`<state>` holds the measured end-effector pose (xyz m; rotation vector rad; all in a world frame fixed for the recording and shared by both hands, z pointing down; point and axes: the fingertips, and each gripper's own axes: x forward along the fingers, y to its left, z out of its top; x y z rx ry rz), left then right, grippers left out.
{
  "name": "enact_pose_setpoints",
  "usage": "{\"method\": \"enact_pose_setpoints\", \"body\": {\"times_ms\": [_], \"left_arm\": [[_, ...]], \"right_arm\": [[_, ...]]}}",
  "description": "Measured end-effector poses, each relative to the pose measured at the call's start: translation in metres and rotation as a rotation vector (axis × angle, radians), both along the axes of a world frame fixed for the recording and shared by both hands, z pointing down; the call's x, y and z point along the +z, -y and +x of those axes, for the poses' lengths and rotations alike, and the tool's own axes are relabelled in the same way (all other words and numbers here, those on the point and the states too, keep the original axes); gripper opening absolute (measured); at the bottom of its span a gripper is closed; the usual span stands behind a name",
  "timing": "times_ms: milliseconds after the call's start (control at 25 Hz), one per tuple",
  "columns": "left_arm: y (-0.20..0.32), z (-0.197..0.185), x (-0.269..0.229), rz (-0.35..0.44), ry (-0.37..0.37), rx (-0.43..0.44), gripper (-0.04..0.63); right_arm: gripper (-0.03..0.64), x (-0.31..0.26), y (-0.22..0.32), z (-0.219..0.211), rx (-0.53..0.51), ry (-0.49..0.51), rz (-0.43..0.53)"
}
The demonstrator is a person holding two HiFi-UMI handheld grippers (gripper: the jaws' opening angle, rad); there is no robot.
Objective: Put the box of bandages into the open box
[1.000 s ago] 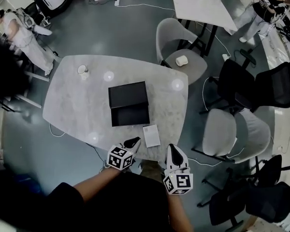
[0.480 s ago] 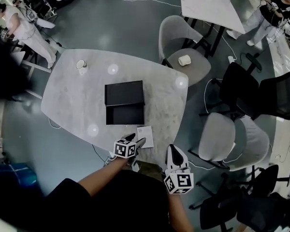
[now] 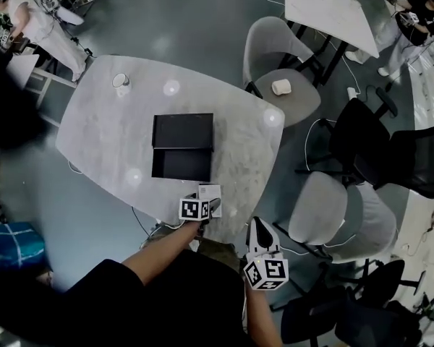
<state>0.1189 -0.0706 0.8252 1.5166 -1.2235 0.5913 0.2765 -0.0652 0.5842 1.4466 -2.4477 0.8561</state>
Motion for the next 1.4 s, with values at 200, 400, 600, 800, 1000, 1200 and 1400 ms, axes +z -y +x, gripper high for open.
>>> {"method": "enact_pose_setpoints", "body": {"times_ms": [200, 400, 600, 800, 1000, 1200, 1400], "left_arm": [[0.002, -0.002, 0.008, 0.002, 0.137, 0.021, 0.442], [0.003, 0.007, 0.018, -0.043, 0.142, 0.025, 0.453], [-0.001, 0.01, 0.029, -0.092, 0.204, 0.053, 0.456], [-0.001, 0.011, 0.032, -0.134, 0.206, 0.082, 0.449], [-0.001, 0.013, 0.022, -0.047, 0.255, 0.262, 0.436], [-0.015, 0.023, 0.001, 0.017, 0.213, 0.401, 0.433], [-0.019, 0.01, -0.024, 0.064, 0.197, 0.42, 0.433]], "right_arm": [[0.014, 0.01, -0.004, 0.007, -0.003, -0.011, -0.024], [0.014, 0.028, -0.018, 0.016, 0.01, -0.042, -0.07], [0.014, 0.035, -0.027, 0.024, 0.037, -0.071, -0.087], [0.014, 0.037, -0.032, 0.031, 0.071, -0.088, -0.088], [0.014, 0.039, -0.033, 0.026, 0.068, -0.09, -0.081], [0.014, 0.036, -0.031, 0.01, 0.029, -0.072, -0.055], [0.014, 0.035, -0.032, -0.002, 0.011, -0.07, -0.04]]}}
